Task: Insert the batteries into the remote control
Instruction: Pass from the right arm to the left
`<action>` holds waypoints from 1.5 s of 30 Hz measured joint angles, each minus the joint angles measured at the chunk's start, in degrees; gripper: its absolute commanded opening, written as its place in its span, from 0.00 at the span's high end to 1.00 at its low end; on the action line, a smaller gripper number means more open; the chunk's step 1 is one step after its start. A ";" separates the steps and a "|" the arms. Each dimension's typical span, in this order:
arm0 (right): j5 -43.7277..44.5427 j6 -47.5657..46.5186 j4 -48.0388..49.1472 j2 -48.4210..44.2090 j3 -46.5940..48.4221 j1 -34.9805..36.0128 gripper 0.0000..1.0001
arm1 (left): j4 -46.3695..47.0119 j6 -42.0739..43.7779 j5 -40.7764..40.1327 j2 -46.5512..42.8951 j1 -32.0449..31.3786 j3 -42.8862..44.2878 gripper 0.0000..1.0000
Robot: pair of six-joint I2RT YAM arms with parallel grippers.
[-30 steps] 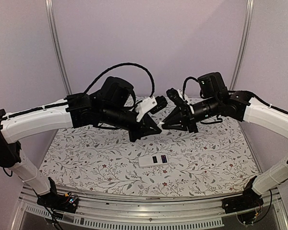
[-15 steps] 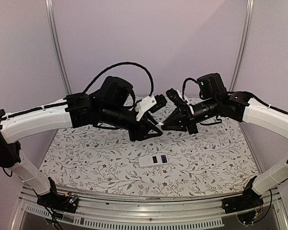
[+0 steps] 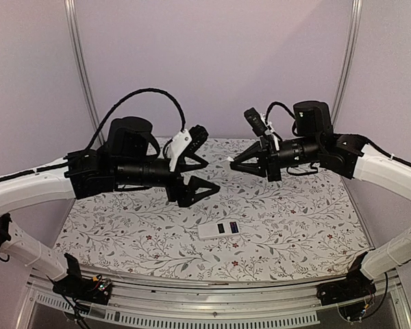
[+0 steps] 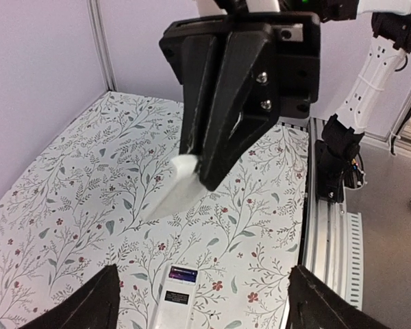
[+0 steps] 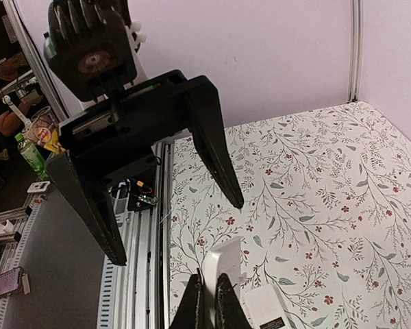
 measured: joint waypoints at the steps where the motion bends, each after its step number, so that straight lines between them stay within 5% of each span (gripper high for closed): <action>1: 0.46 1.77 1.25 -0.48 -0.22 0.00 1.00 | 1.99 -0.42 -0.11 -1.16 0.46 -2.03 0.16; 7: 0.04 9.01 7.82 -2.73 -1.86 0.00 1.00 | 19.52 -2.91 3.58 -5.84 3.74 -13.44 0.30; 13: -3.50 11.06 10.38 -2.75 -1.66 0.26 1.00 | 34.91 -5.53 12.24 -4.48 5.03 -14.56 0.31; 24: -7.04 10.38 12.28 -3.50 -0.44 0.68 1.00 | 42.29 -9.88 20.98 3.65 5.07 -9.79 0.39; 31: -7.96 10.40 13.14 -3.50 -0.37 0.81 1.00 | 43.04 -11.26 21.77 4.02 5.16 -8.94 0.79; 37: -8.66 10.38 13.51 -3.50 -0.24 0.90 1.00 | 42.69 -11.93 21.97 4.20 5.40 -8.04 1.00; 40: -9.27 10.43 13.51 -3.54 -0.22 0.81 1.00 | 42.32 -11.87 22.95 4.20 5.46 -7.82 1.00; 45: -7.78 9.38 13.31 -3.63 -0.17 0.85 0.56 | 40.44 -12.81 23.47 4.35 5.44 -6.69 1.00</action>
